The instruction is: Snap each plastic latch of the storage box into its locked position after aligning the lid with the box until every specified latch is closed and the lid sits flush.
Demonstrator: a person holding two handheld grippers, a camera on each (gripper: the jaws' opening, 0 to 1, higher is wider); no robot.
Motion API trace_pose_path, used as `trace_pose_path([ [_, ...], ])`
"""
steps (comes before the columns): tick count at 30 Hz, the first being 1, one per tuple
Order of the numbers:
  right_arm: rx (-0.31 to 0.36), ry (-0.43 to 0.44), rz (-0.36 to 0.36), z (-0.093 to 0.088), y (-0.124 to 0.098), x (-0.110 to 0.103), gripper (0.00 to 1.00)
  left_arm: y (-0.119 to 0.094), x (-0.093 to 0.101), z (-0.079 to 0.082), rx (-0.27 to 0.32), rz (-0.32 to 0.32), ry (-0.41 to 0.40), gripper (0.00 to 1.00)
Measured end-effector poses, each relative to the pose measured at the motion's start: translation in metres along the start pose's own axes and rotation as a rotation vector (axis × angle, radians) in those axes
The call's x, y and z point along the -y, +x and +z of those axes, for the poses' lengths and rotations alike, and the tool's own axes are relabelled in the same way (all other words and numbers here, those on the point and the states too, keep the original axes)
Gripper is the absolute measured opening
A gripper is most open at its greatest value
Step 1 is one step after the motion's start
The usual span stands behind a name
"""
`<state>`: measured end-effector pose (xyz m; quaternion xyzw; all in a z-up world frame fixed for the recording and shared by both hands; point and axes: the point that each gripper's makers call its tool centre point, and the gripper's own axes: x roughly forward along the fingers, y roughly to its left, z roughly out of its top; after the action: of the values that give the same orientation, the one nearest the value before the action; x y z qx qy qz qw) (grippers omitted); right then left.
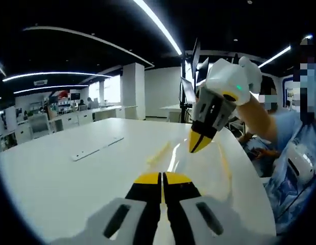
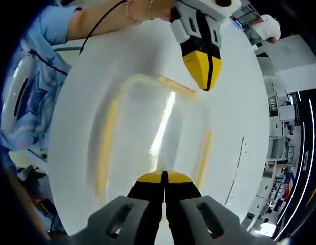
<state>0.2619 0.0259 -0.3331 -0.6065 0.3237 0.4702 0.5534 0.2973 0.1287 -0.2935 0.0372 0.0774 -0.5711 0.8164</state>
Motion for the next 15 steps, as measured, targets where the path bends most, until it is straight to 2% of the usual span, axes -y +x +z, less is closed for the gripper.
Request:
trace_pose_path([
  [3,-0.001,0.003,0.003,0.001,0.000,0.000,0.00,-0.005,0.001,-0.007,-0.005,0.001,-0.008,0.02],
  [5,0.002,0.008,0.005,0.001,0.000,0.000,0.00,-0.007,0.001,-0.015,-0.037,0.002,-0.006,0.02],
  [9,0.004,0.014,0.002,0.002,0.001,0.000,0.00,-0.010,0.012,-0.027,-0.090,-0.053,-0.013,0.02],
  [15,-0.008,0.011,-0.006,0.002,0.001,0.000,0.00,-0.008,0.013,-0.037,-0.126,-0.066,-0.030,0.02],
])
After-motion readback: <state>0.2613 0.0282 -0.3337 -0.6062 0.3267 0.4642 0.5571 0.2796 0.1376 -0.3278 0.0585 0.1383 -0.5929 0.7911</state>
